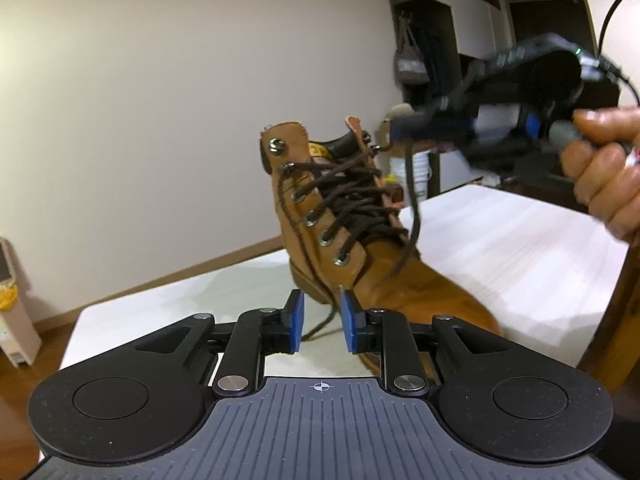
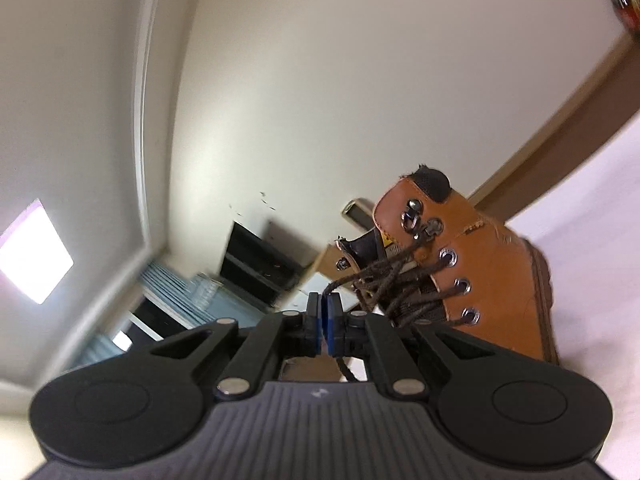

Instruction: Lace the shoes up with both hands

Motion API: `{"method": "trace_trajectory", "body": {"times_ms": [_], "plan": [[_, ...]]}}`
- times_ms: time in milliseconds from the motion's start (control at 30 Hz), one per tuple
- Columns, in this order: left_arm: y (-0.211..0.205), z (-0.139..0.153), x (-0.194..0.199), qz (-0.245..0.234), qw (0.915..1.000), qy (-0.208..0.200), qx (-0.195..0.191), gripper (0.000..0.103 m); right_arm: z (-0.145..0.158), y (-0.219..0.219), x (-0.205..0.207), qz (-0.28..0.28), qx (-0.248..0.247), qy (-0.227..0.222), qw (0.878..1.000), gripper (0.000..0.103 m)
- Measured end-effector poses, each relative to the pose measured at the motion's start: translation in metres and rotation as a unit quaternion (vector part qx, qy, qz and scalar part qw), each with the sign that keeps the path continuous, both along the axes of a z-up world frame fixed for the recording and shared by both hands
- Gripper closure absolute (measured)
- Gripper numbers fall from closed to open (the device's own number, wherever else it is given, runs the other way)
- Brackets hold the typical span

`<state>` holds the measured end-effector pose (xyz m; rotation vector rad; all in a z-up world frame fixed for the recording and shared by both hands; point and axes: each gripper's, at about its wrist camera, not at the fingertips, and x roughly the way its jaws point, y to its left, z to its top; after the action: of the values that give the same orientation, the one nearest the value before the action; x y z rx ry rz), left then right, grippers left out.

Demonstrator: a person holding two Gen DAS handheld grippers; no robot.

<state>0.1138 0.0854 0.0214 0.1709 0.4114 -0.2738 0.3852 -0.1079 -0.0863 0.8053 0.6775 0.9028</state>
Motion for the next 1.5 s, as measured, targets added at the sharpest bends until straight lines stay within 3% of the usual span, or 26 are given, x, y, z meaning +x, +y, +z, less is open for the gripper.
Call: {"method": "trace_trajectory", "body": {"times_ms": [67, 300, 400, 533, 633, 733, 867, 1000, 1067, 1133, 1367, 1400, 1500], "plan": [[-0.004, -0.001, -0.001, -0.008, 0.9999, 0.010, 0.001, 0.077, -0.008, 0.001, -0.003, -0.010, -0.040, 0.004, 0.999, 0.099], [-0.022, -0.001, -0.002, -0.047, 0.9985, 0.018, 0.021, 0.077, -0.036, -0.014, -0.012, -0.030, -0.057, 0.038, 0.997, 0.097], [-0.021, -0.002, -0.002, -0.050, 0.9982, 0.019, 0.029, 0.077, -0.027, -0.006, -0.024, -0.002, -0.115, -0.029, 0.993, 0.090], [-0.007, -0.008, -0.003, -0.035, 0.9987, 0.026, 0.028, 0.077, -0.014, 0.006, -0.040, 0.036, -0.191, -0.119, 0.974, 0.088], [0.000, -0.010, 0.000, -0.032, 0.9986, 0.035, 0.025, 0.077, -0.005, 0.014, -0.052, 0.064, -0.246, -0.185, 0.949, 0.088], [0.002, -0.012, 0.002, -0.039, 0.9981, 0.042, 0.020, 0.077, 0.004, 0.024, -0.063, 0.094, -0.300, -0.251, 0.915, 0.088], [-0.001, -0.015, 0.007, -0.050, 0.9975, 0.049, 0.011, 0.077, 0.009, 0.058, -0.069, 0.173, -0.389, -0.356, 0.832, 0.089], [-0.003, -0.020, 0.012, -0.050, 0.9972, 0.054, 0.015, 0.077, 0.006, 0.079, -0.067, 0.242, -0.441, -0.402, 0.765, 0.089], [-0.002, -0.022, 0.016, -0.049, 0.9971, 0.056, 0.014, 0.077, 0.002, 0.084, -0.063, 0.270, -0.460, -0.411, 0.739, 0.089], [-0.002, -0.025, 0.019, -0.050, 0.9969, 0.058, 0.015, 0.077, -0.001, 0.085, -0.060, 0.286, -0.464, -0.420, 0.726, 0.089], [0.001, -0.027, 0.026, -0.047, 0.9971, 0.058, 0.011, 0.077, 0.009, 0.097, -0.046, 0.349, -0.470, -0.408, 0.701, 0.088], [0.002, -0.027, 0.027, -0.046, 0.9973, 0.057, 0.009, 0.077, 0.010, 0.099, -0.044, 0.358, -0.470, -0.402, 0.700, 0.088], [0.003, -0.028, 0.030, -0.046, 0.9975, 0.054, 0.007, 0.077, 0.013, 0.101, -0.031, 0.379, -0.462, -0.366, 0.713, 0.088]]}}
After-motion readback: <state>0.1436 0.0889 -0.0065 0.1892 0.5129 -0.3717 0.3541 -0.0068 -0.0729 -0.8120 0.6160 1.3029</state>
